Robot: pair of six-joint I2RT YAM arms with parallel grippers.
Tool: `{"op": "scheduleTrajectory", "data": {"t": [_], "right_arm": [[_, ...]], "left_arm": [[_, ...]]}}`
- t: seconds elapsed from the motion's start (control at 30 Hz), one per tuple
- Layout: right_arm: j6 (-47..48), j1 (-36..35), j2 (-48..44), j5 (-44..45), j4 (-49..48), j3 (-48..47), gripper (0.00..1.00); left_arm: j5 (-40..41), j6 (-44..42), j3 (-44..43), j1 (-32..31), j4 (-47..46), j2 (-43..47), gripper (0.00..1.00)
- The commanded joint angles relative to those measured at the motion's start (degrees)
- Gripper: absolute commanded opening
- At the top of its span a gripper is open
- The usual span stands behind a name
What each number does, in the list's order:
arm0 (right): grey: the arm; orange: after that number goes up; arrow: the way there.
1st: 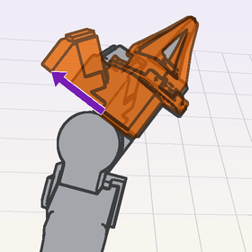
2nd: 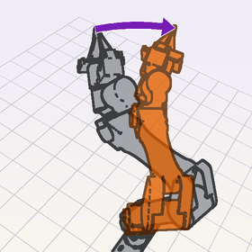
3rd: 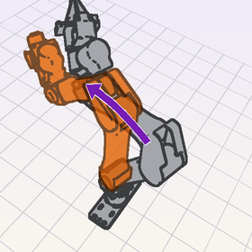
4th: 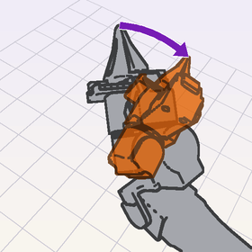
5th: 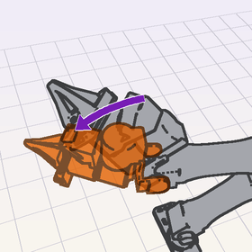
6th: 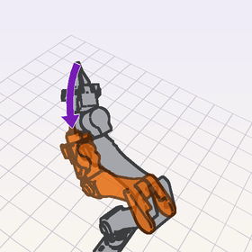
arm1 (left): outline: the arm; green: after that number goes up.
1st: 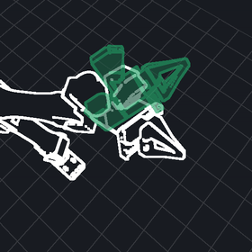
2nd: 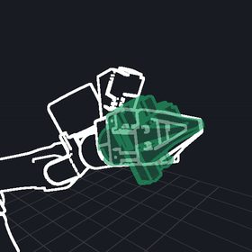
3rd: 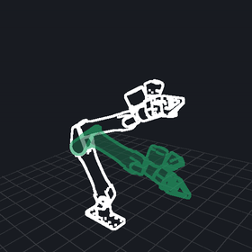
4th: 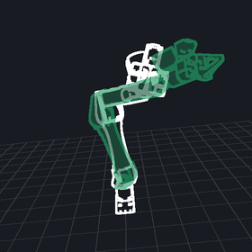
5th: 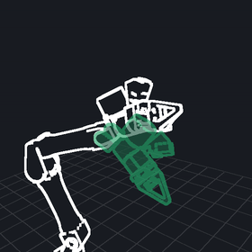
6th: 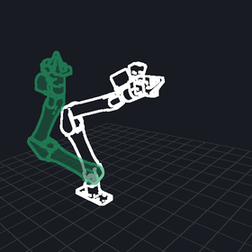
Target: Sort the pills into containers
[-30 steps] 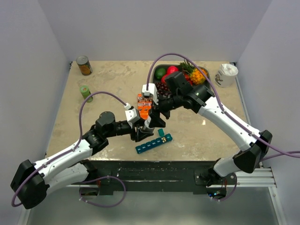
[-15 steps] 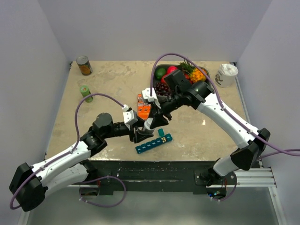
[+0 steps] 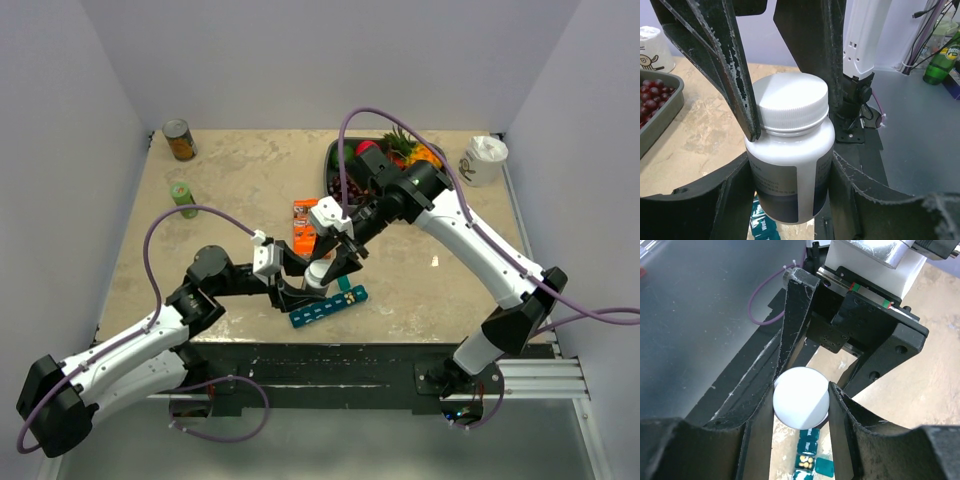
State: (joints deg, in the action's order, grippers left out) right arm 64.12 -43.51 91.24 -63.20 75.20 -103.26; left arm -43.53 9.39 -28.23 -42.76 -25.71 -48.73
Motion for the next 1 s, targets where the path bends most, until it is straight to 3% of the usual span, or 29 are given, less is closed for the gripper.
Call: {"op": "scheduleTrajectory", "data": {"t": [0.0,0.1,0.23,0.47,0.57,0.7,0.73,0.8,0.97], "right_arm": [[-5.0,-0.4,-0.6,0.9,-0.4,1.6,0.16],[-6.4,-0.4,-1.2,0.8,-2.1,4.4,0.16],[-21.1,-0.4,-2.5,5.7,-14.5,8.4,0.16],[-34.9,-0.4,-4.3,15.6,-25.9,14.6,0.28],[-37.2,-0.4,-4.5,17.8,-27.1,15.2,0.43],[-34.3,-0.2,-4.4,14.3,-22.6,9.9,0.67],[-32.9,0.1,-4.3,13.5,-19.9,8.4,0.83],[-31.5,2.1,-3.8,10.0,-16.9,3.5,0.97],[-30.9,4.2,-4.6,11.2,-13.3,-3.0,0.99]], "left_arm": [[-1.7,-1.6,-0.4,0.0,-4.6,1.2,0.0],[-0.2,-1.5,-0.5,0.0,-5.4,1.4,0.0],[3.8,-0.3,0.6,0.0,-8.1,2.4,0.0],[12.8,1.9,2.9,0.0,-10.7,3.8,0.0],[14.4,3.4,3.6,0.0,-11.5,2.4,0.0],[13.7,3.4,3.7,0.0,-9.9,1.1,0.0],[13.4,3.2,3.9,0.0,-8.5,0.8,0.0],[13.5,2.6,4.5,0.0,-7.4,1.1,0.0],[12.7,2.7,4.9,0.0,-5.2,2.1,0.0]]}}
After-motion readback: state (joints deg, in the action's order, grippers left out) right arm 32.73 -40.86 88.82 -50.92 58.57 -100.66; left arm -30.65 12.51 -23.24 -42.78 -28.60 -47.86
